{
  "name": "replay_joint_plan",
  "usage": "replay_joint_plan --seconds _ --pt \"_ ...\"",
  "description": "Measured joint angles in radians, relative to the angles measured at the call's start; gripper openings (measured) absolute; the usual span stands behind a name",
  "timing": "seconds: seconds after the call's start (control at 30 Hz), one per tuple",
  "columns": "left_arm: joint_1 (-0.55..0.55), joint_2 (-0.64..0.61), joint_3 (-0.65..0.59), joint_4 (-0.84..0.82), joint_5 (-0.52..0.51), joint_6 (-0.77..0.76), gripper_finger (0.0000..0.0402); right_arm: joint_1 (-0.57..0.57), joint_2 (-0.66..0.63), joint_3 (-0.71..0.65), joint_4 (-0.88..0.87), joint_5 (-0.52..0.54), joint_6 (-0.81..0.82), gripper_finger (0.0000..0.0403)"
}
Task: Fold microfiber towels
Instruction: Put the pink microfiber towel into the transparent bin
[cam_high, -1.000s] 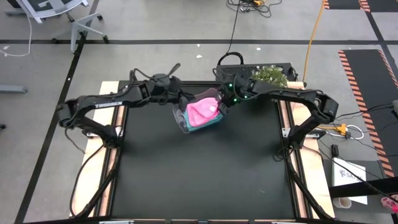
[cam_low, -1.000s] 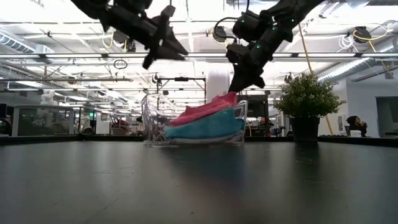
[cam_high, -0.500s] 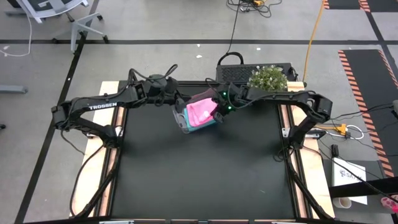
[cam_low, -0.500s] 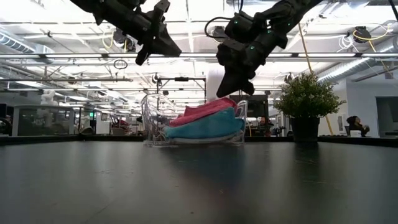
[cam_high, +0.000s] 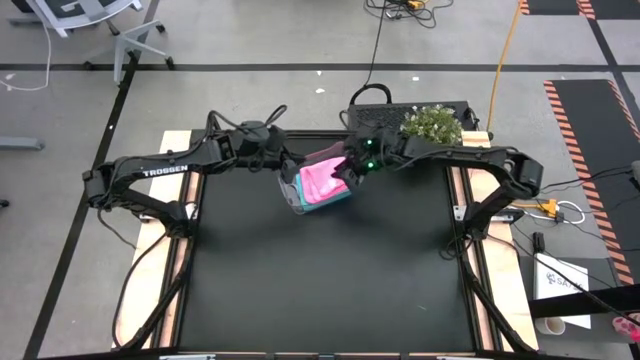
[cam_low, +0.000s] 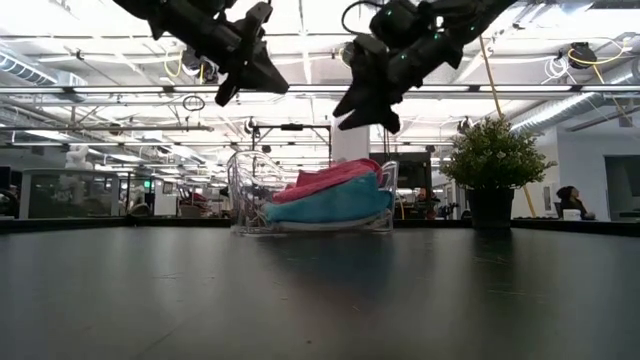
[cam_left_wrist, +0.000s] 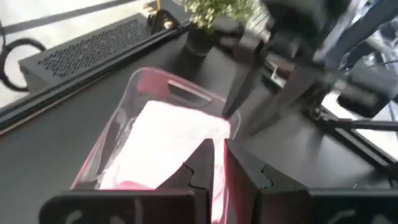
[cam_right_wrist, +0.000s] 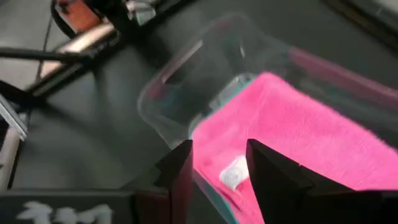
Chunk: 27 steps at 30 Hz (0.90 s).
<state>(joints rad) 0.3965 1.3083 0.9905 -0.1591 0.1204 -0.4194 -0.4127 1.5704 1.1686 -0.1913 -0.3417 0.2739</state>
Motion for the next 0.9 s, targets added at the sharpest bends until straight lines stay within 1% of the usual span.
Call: replay_joint_plan --seconds 0.1,0.2,0.27,0.4,0.43,0.57,0.7,0.8,0.9 --pt "0.000 0.000 0.000 -0.037 -0.017 0.000 0.0035 -0.006 -0.005 0.001 -0.024 0.001 0.002 0.0138" --pt "0.000 0.000 0.000 -0.141 -0.064 0.005 0.0035 -0.005 0.015 -0.001 -0.067 0.018 -0.012 0.0117" --pt "0.000 0.000 0.000 -0.245 -0.103 -0.002 0.0035 -0.005 0.035 -0.001 -0.103 0.027 -0.031 0.0090" --pt "-0.008 0.000 0.000 -0.433 -0.150 -0.059 0.0035 -0.021 0.062 -0.001 -0.105 0.026 -0.065 0.0018" --pt "-0.015 0.000 0.000 -0.463 -0.157 -0.074 0.0035 -0.025 0.067 -0.001 -0.110 0.026 -0.074 0.0010" --pt "-0.061 0.000 0.000 -0.525 -0.208 -0.134 0.0035 -0.023 0.094 -0.001 -0.165 0.024 -0.070 0.0011" --pt "-0.092 0.000 0.000 -0.555 -0.275 -0.168 0.0035 0.005 0.112 -0.001 -0.218 0.025 -0.075 0.0002" --pt "-0.104 0.000 0.000 -0.566 -0.298 -0.170 0.0035 0.026 0.111 -0.001 -0.205 0.027 -0.077 0.0003" --pt "-0.117 -0.010 0.000 -0.595 -0.364 -0.178 0.0035 0.030 0.088 -0.001 -0.165 0.027 -0.072 0.0001"
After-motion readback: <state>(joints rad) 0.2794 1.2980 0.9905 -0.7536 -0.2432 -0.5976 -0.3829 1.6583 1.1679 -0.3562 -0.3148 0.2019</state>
